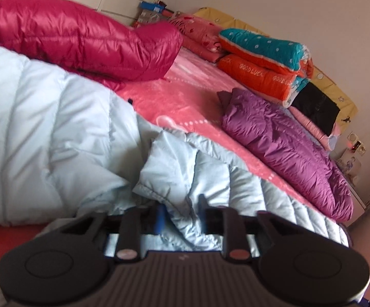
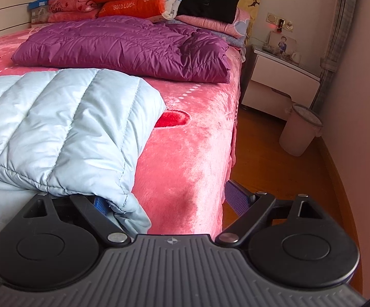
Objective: Fold large clothes
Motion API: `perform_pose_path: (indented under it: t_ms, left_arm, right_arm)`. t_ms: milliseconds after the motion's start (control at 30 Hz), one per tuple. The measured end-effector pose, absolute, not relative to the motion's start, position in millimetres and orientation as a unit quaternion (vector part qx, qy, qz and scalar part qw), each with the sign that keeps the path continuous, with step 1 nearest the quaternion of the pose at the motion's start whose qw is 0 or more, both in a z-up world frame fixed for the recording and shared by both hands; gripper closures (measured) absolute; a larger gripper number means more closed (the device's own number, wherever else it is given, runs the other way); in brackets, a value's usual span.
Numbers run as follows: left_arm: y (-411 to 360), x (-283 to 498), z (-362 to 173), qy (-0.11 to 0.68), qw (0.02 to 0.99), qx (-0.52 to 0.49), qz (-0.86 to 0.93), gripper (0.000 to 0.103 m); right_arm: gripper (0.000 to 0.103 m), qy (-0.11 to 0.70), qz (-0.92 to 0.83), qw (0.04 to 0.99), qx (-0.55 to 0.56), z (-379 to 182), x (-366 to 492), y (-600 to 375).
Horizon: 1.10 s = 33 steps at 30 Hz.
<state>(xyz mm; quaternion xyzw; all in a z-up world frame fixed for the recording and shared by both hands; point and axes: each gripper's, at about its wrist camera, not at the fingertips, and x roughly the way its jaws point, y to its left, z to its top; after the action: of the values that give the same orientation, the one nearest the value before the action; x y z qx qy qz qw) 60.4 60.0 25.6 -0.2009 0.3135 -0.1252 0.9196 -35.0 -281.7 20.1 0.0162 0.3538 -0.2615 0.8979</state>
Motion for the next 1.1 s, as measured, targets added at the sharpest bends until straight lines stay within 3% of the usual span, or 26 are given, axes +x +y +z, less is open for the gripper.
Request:
perform_pose_path:
  t_ms: [200,533,833,1100]
  left_arm:
    - [75.0,26.7,43.6,0.295,0.93,-0.187,-0.112,0.057]
    - [126.4,-28.4,54.0,0.291,0.933,-0.208,-0.035,0.055]
    - [215.1,-53.9,39.4,0.282,0.894,-0.338,0.086,0.05]
    - [284.1,-70.5,31.1,0.22,0.857,-0.451,0.121,0.04]
  right_arm:
    - [0.0,0.358,-0.254,0.899,-0.003,29.9,-45.7,-274.7]
    - [0.0,0.359,-0.243,0.901,0.004,51.0,-82.9,-267.0]
    - [0.0,0.338,-0.255,0.905,0.029,68.4,-121.6,-262.0]
    - [0.0,0.331,-0.242,0.911,0.029,81.9,-142.6,-248.0]
